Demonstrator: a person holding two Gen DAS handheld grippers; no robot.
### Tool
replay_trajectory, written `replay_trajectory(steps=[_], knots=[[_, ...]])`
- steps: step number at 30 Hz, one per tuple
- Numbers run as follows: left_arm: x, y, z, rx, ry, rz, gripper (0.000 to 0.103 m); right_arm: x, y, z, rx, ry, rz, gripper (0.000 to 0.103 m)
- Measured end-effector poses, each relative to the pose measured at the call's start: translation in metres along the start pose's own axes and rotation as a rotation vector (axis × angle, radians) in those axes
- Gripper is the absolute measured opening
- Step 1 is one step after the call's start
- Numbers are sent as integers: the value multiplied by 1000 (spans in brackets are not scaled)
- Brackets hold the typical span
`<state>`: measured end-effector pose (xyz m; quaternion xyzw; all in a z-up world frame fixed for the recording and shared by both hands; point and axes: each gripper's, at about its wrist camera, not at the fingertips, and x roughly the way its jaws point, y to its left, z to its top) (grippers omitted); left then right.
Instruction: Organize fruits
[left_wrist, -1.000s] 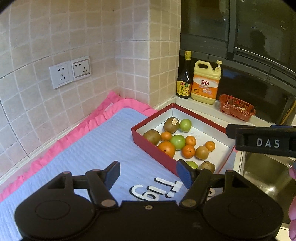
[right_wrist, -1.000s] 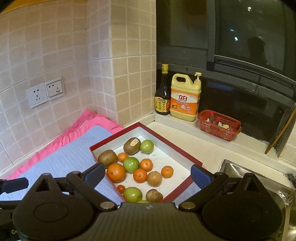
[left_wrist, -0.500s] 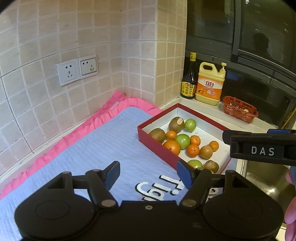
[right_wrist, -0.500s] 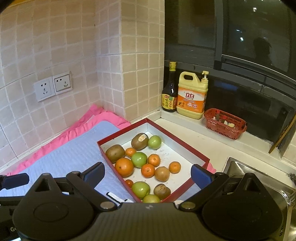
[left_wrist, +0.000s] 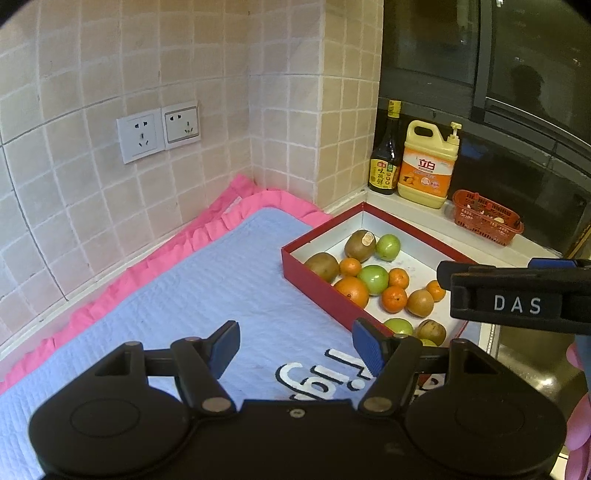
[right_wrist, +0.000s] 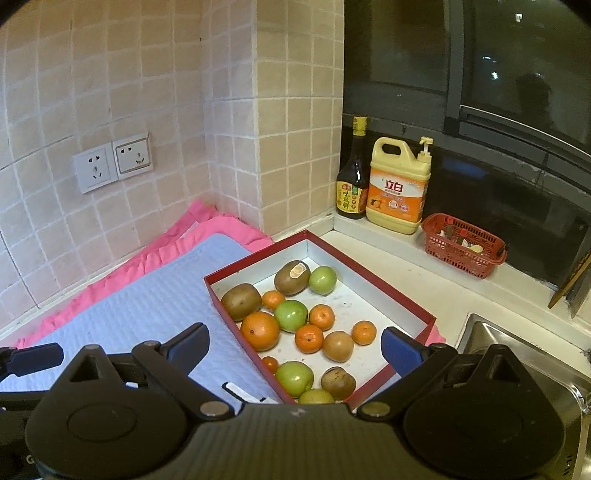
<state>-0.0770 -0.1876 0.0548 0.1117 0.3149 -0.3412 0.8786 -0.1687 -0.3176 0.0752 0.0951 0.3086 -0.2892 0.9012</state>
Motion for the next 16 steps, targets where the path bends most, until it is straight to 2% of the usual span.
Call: replay_trajectory(steps=[16], knots=[[13, 7, 8, 11, -26, 26, 82, 19, 1, 5, 5, 27, -3, 101]])
